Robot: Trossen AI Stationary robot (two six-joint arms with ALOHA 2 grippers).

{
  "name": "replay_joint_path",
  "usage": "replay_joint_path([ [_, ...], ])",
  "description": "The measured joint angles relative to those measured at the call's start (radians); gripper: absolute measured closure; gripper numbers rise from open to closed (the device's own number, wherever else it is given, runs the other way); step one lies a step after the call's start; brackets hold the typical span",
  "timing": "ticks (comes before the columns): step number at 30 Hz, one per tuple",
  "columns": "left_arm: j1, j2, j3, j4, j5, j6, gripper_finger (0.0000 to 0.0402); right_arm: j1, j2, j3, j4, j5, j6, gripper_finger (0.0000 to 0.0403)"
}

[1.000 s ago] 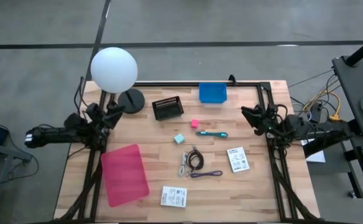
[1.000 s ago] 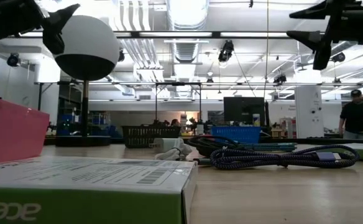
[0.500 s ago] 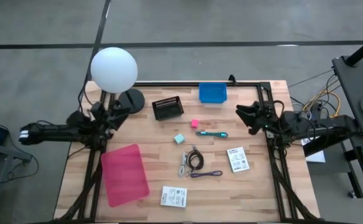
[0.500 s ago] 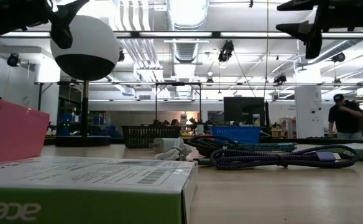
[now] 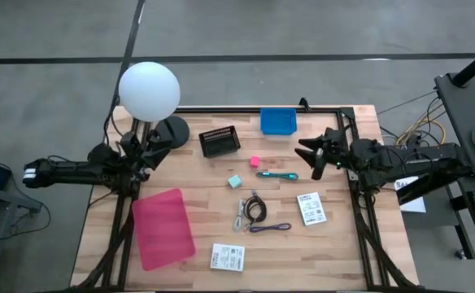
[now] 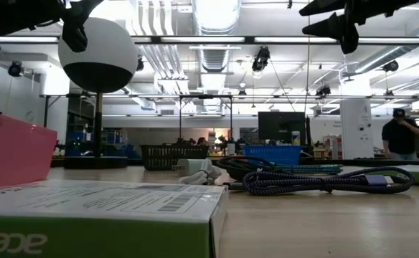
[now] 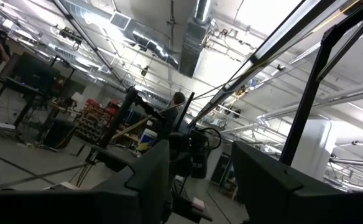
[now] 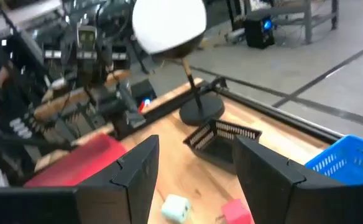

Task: Pick and place items into bin
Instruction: Put the blue patterned charger cable into the light pink bin

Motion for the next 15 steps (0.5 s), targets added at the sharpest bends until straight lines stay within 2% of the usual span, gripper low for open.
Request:
replay_joint_path([
  [7, 0.0, 0.074, 0.036, 0.0, 0.006, 0.006, 0.0242, 0.0, 0.071, 0.04, -0.055, -0.095, 0.006, 0.0211],
  [15, 0.0, 0.175, 0.082, 0.0, 0.013, 0.005, 0.0242, 0.0, 0.131, 0.04, -0.057, -0.114, 0.029, 0.0211],
])
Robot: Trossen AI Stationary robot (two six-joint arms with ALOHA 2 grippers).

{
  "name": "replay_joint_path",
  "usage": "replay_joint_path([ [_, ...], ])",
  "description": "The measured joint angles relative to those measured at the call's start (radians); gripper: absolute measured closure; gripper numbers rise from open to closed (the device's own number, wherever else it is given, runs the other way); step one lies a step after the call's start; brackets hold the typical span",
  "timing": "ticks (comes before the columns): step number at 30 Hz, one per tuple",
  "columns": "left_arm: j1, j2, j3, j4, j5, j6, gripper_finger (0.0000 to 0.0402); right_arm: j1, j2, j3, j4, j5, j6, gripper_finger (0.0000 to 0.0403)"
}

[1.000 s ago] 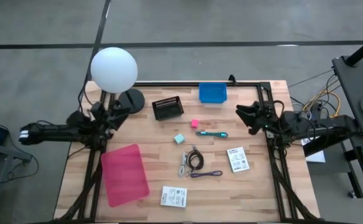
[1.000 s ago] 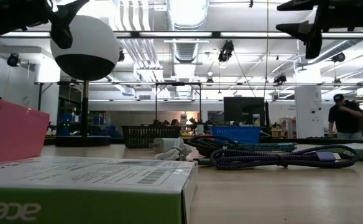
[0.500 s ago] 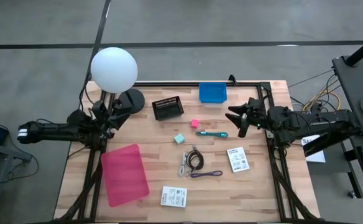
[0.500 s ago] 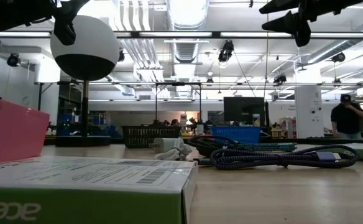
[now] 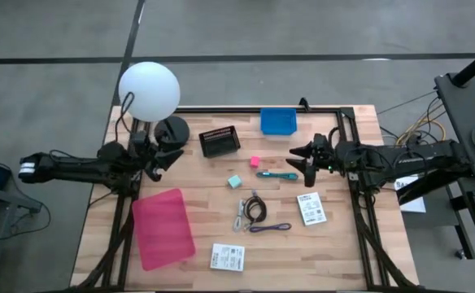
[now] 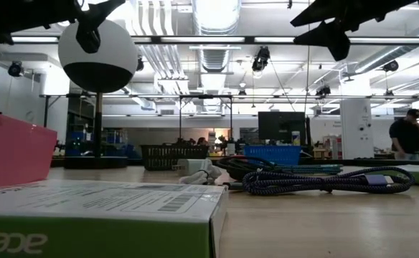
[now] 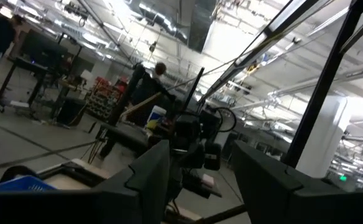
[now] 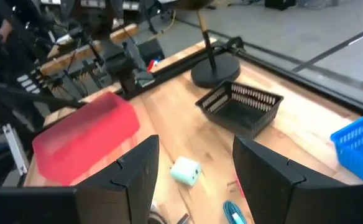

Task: Pick and place items into bin
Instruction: Put the blue patterned charger cable into the light pink bin

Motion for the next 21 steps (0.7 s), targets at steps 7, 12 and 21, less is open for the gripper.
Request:
replay_joint_path([
  [7, 0.0, 0.067, 0.055, 0.003, 0.039, 0.003, 0.0242, 0.0, 0.087, 0.0, 0.0, -0.1, 0.0, 0.0211],
  [12, 0.0, 0.102, 0.064, -0.002, 0.043, 0.002, 0.0242, 0.0, 0.157, -0.001, -0.001, -0.104, -0.003, 0.0211],
  [21, 0.001, 0.105, 0.066, -0.001, 0.045, -0.007, 0.0242, 0.0, 0.29, -0.002, -0.058, -0.103, -0.091, 0.0211],
])
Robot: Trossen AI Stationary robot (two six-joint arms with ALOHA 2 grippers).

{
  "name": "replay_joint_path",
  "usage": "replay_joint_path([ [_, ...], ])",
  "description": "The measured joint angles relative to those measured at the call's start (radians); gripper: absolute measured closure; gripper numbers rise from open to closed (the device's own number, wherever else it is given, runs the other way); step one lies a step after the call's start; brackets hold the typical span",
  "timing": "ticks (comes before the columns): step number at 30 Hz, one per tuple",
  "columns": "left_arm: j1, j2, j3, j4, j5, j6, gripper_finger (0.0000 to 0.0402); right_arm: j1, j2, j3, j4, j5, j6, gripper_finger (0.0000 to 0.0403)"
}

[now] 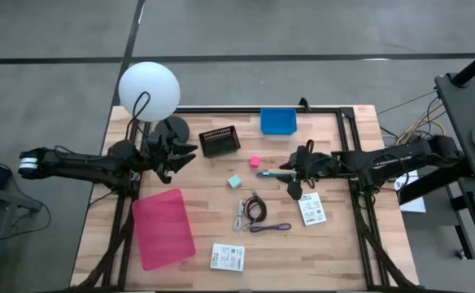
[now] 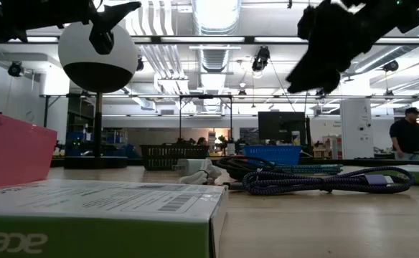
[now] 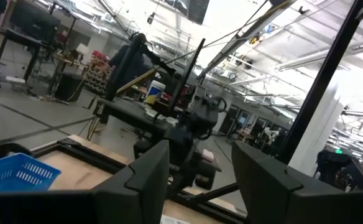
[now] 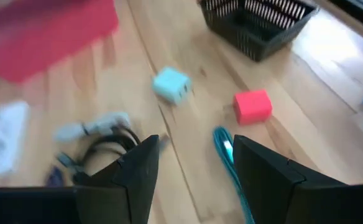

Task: Pick and place items into bin
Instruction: Put the blue patterned charger cable into the light pink bin

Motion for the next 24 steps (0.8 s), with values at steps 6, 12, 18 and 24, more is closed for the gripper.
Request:
replay_joint_path([
  [6, 0.0, -0.011, 0.0, 0.001, 0.0, 0.0, 0.0242, 0.0, 0.092, 0.0, -0.023, -0.001, -0.053, 0.0211],
  [12, 0.0, -0.007, 0.0, 0.002, -0.001, 0.0, 0.0242, -0.031, 0.172, 0.0, -0.059, -0.099, -0.012, 0.0211],
  [18, 0.0, 0.001, 0.0, -0.002, -0.001, -0.001, 0.0242, -0.06, 0.242, 0.0, -0.059, -0.105, -0.09, 0.0211],
  [24, 0.0, 0.002, 0.0, 0.0, -0.001, -0.003, 0.0242, -0.115, 0.295, 0.049, -0.144, -0.105, -0.116, 0.0211],
])
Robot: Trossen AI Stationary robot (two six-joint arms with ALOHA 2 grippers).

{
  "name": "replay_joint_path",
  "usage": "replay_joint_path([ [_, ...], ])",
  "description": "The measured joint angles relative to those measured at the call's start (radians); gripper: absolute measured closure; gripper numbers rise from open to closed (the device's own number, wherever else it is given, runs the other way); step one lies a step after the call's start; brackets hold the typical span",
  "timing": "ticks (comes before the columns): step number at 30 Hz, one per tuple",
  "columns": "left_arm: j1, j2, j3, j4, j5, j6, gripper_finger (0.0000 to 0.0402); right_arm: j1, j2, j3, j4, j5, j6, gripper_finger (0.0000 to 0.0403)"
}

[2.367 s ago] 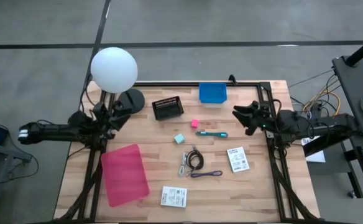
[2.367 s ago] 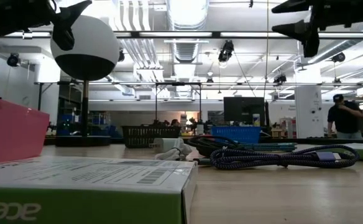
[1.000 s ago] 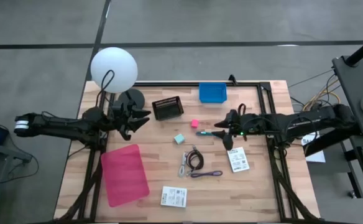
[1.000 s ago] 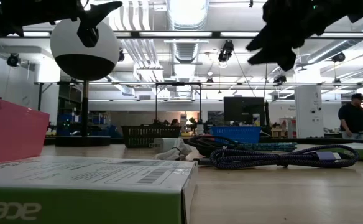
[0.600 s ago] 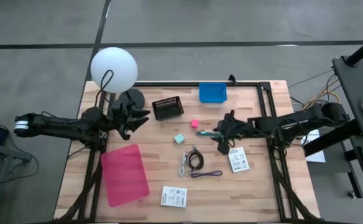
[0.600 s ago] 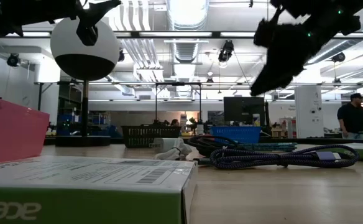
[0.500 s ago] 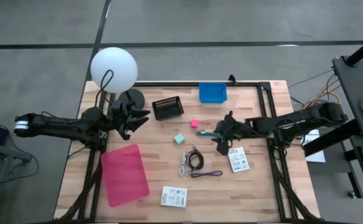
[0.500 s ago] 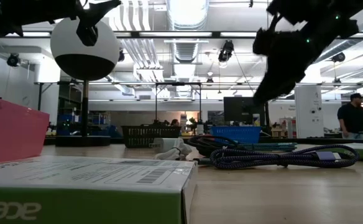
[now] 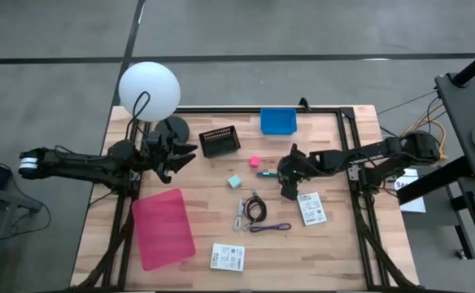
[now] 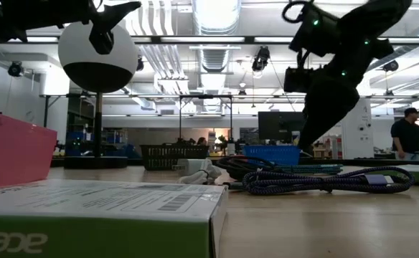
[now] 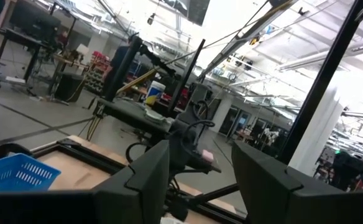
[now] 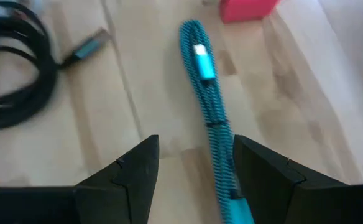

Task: Pick and place items into bin
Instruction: Put the blue patterned charger cable into the light pink bin

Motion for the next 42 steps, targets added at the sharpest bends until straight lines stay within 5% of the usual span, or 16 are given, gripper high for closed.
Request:
replay_joint_path([
  [11, 0.0, 0.003, 0.0, 0.004, 0.0, 0.0, 0.0242, -0.084, 0.09, 0.063, -0.082, -0.136, -0.173, 0.0211],
  [32, 0.0, 0.001, -0.001, 0.0, 0.0, 0.0, 0.0242, -0.09, 0.204, 0.082, -0.079, -0.119, -0.238, 0.0212],
  [42, 0.0, 0.006, -0.001, 0.001, 0.0, 0.001, 0.0242, -0.088, 0.199, 0.079, -0.089, -0.12, -0.236, 0.0272],
])
